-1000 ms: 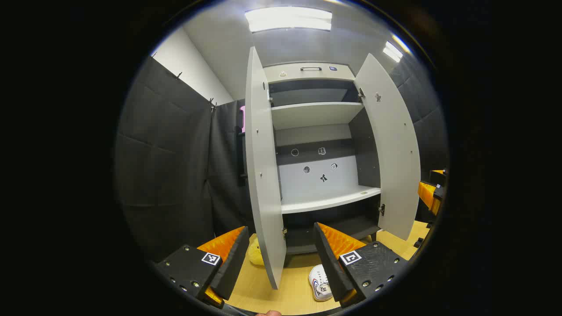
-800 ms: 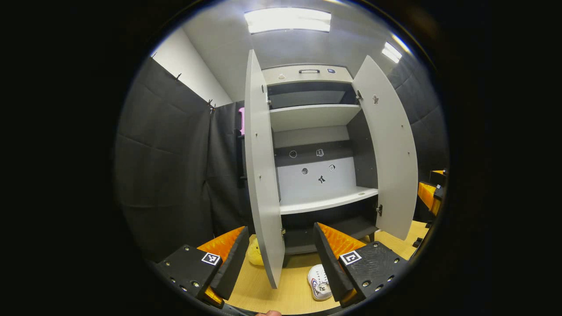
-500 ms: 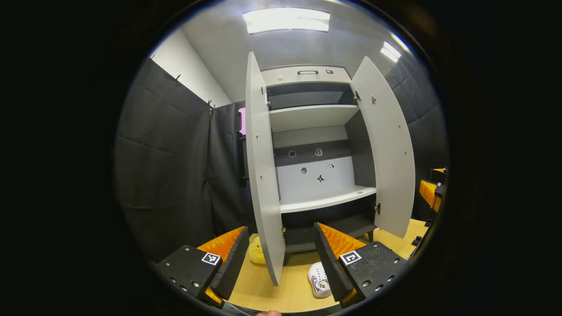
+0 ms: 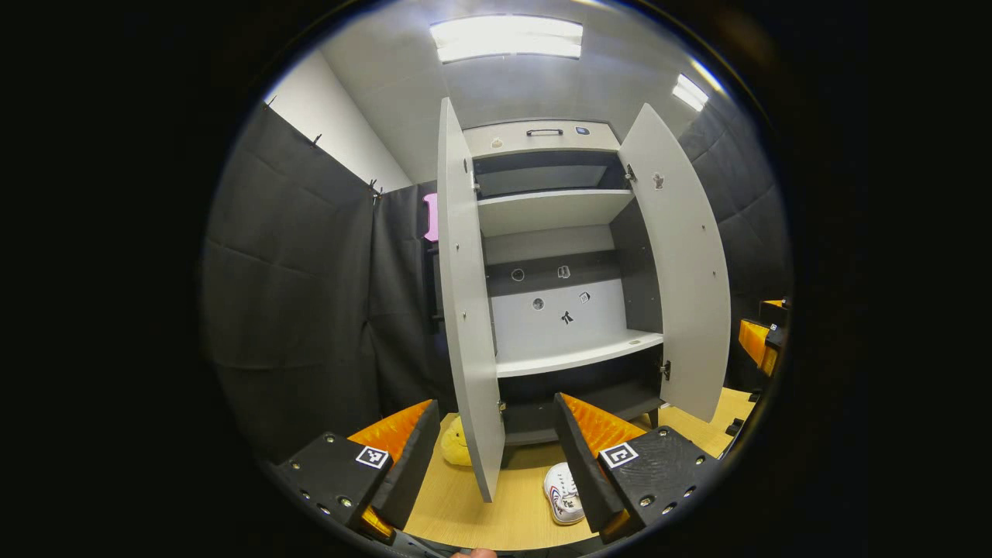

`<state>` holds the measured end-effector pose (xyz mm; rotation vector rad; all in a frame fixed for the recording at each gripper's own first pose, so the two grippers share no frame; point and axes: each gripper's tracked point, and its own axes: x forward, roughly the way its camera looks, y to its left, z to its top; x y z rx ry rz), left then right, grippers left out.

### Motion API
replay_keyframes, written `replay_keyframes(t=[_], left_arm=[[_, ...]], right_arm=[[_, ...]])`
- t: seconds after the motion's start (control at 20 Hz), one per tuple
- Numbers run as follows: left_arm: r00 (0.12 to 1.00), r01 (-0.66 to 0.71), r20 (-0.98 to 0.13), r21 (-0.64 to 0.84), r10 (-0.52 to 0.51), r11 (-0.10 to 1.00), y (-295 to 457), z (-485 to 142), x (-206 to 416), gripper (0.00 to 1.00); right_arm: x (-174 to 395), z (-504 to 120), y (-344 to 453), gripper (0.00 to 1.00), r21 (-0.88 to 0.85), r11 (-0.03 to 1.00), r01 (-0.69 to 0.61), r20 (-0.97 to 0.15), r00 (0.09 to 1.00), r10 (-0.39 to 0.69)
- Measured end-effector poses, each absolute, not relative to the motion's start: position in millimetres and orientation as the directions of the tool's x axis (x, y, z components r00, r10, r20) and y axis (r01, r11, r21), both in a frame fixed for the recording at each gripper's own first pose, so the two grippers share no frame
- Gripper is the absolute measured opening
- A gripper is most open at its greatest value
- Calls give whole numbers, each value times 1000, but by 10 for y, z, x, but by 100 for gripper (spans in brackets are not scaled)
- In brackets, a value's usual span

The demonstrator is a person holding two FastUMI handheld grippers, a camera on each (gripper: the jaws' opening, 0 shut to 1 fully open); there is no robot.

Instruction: Grab one shoe with the right hand and put it into the shoe cabinet, grab the other shoe with the left hand and put it into the shoe cabinet; then close the right door with the right hand and the left door with the left hand.

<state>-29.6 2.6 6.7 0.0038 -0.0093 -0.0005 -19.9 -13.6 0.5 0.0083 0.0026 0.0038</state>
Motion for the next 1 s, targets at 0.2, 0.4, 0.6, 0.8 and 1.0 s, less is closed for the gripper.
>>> replay_keyframes(t=[0.2, 0.4, 0.6, 0.8, 1.0], left_arm=[[1000, -11, 3, 0, 11, 1000, 42, 40, -245, 78], [999, -31, -11, -11, 30, 999, 56, -10, -157, 78], [999, -47, -22, -8, 46, 999, 71, -52, -68, 79], [997, -69, -27, -2, 69, 998, 119, -69, 46, 79], [995, -95, -35, 14, 95, 995, 175, -119, 174, 79]], right_arm=[[-6, -109, 57, 97, 4, 998, -61, -38, 997, 61], [301, -320, 355, 97, -8, 989, -145, -92, 985, 144], [649, -729, 605, 100, 9, 979, -205, -197, 959, 202], [945, -1260, 828, 100, 6, 967, -254, -320, 916, 242], [1192, -1774, 1040, 100, 9, 955, -298, -424, 863, 274]])
